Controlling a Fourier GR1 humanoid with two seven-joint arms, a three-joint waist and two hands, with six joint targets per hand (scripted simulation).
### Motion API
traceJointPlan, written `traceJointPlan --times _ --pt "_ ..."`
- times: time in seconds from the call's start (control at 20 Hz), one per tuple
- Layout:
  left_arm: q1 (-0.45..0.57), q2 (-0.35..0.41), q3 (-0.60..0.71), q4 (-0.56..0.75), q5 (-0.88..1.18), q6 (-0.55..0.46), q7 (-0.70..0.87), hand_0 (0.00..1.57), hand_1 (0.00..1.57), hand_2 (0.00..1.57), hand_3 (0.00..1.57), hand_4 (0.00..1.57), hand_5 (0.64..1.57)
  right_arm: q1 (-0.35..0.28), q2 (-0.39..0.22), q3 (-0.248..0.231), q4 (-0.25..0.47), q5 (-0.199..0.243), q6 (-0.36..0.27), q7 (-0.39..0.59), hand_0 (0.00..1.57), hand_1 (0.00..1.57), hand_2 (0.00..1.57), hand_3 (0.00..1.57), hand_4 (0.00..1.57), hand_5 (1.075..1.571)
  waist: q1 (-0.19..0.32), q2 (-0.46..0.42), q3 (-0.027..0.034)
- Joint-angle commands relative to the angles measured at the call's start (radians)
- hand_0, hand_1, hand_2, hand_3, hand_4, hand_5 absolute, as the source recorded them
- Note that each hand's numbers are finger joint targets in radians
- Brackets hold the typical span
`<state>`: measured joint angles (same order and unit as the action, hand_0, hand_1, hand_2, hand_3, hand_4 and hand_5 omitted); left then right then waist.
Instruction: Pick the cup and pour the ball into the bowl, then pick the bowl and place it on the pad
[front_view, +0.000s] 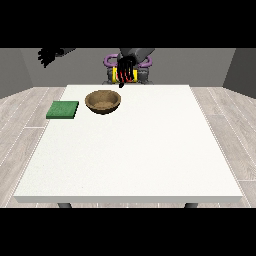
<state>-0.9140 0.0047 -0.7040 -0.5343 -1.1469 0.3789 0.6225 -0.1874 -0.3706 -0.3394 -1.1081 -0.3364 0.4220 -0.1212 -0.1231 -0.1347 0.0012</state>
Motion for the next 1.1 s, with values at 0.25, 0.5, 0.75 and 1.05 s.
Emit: traceJointPlan --times 0.25,0.5,0.75,1.05 --pt "-0.042 -0.005 -0.165 -0.243 -0.045 -0.328 0.108 0.0 0.0 1.24 1.52 0.9 1.57 -0.063 -0.014 0.007 0.08 0.022 0.031 -0.054 0.0 0.0 0.0 0.0 0.69 1.563 -0.02 0.054 -0.0004" --pt "0.041 0.096 0.034 -0.251 0.021 -0.094 -0.02 0.3 0.3 1.57 1.39 0.88 1.561 0.006 0.0 -0.018 0.033 -0.001 -0.008 -0.025 0.0 0.0 0.0 0.0 0.71 1.569 0.048 0.037 -0.0016" --pt "0.182 0.094 0.198 -0.377 0.226 0.134 -0.138 1.02 1.02 1.55 1.22 1.23 1.563 0.017 0.013 -0.013 0.018 -0.009 -0.01 -0.008 0.0 0.0 0.0 0.0 0.71 1.57 0.086 0.092 -0.0061" --pt "0.19 -0.003 0.435 -0.663 0.656 0.23 -0.286 0.0 0.0 0.0 0.0 0.7 1.556 -0.008 0.061 0.003 0.033 0.007 -0.063 -0.005 0.0 0.0 0.0 0.0 0.7 1.569 0.153 0.197 -0.0207"
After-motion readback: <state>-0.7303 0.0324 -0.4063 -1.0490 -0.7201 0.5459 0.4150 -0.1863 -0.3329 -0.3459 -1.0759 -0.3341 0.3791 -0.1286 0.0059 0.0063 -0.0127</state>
